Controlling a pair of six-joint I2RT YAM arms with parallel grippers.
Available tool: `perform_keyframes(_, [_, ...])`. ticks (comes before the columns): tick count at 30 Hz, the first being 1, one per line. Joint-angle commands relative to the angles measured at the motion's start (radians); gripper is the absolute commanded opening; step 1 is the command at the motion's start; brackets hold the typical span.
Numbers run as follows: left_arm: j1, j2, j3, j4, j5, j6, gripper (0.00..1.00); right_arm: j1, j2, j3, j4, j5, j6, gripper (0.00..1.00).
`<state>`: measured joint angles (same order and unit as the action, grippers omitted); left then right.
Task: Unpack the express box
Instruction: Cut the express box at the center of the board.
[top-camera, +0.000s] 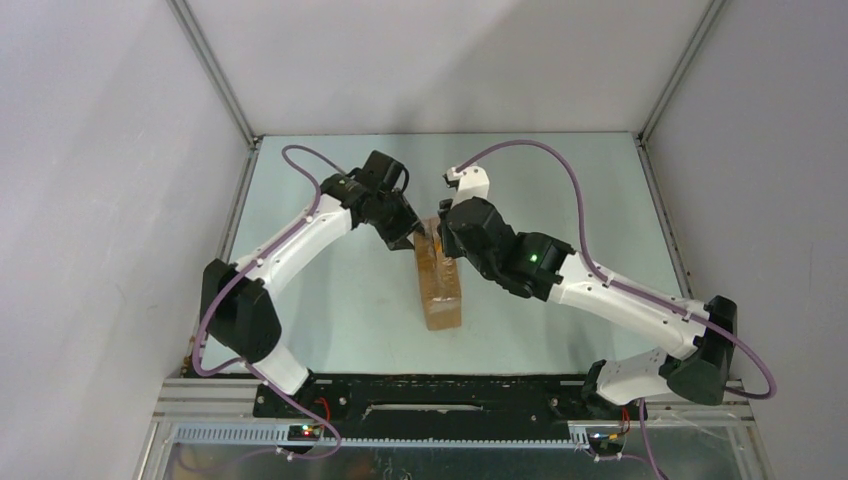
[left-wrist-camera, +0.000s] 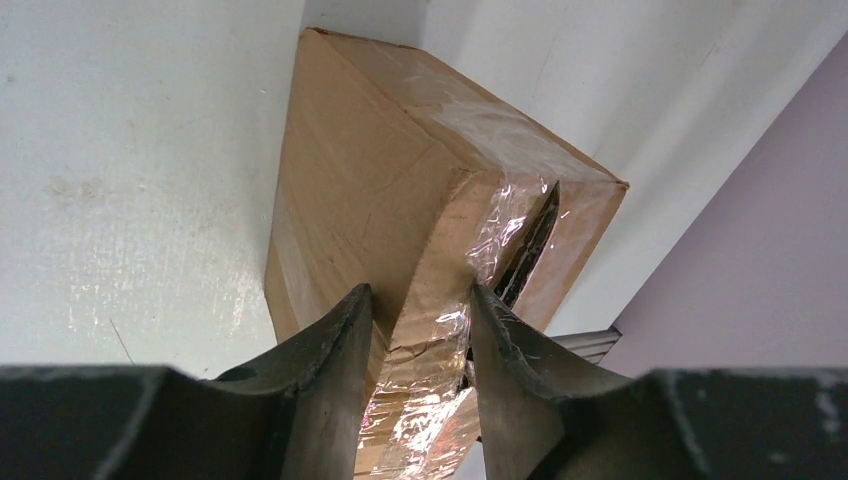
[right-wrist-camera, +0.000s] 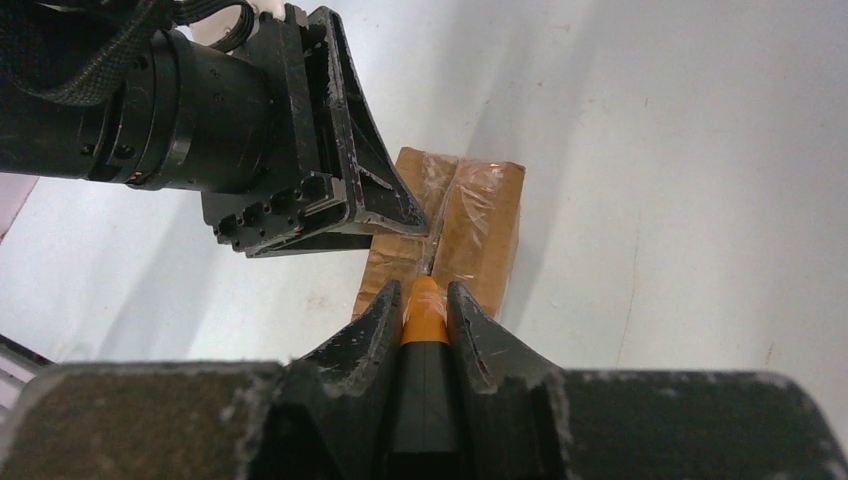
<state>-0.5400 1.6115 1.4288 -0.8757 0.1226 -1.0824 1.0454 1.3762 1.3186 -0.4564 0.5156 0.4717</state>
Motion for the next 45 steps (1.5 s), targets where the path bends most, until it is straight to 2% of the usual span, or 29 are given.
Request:
perform_keyframes(1, [0.009, -0.020, -0.031, 0.012, -0.130, -0.036, 0.44, 0.019, -0.041, 0.020, -0.080, -0.062, 0.010, 0.00])
perform_keyframes(5, [0.006, -0.052, -0.013, -0.014, -0.145, -0.019, 0.57, 0.016, -0.024, 0.020, -0.061, -0.125, -0.020, 0.00])
perform_keyframes(9, [0.004, -0.056, 0.040, -0.061, -0.164, 0.024, 0.77, 0.018, -0.016, 0.020, -0.028, -0.185, -0.068, 0.00])
perform_keyframes(14, [-0.007, -0.076, 0.124, -0.174, -0.275, 0.060, 0.98, 0.020, 0.000, 0.005, 0.052, -0.280, -0.184, 0.00])
perform_keyframes(18, [-0.006, -0.087, 0.151, -0.216, -0.287, 0.083, 1.00, 0.019, -0.016, -0.029, 0.110, -0.340, -0.265, 0.00])
perform_keyframes(26, [-0.010, -0.061, 0.175, -0.320, -0.252, 0.056, 1.00, 0.023, -0.006, -0.037, 0.127, -0.315, -0.298, 0.00])
perform_keyframes(45, [-0.062, 0.082, 0.239, -0.337, -0.214, 0.016, 1.00, 0.039, 0.010, -0.037, 0.137, -0.305, -0.319, 0.00])
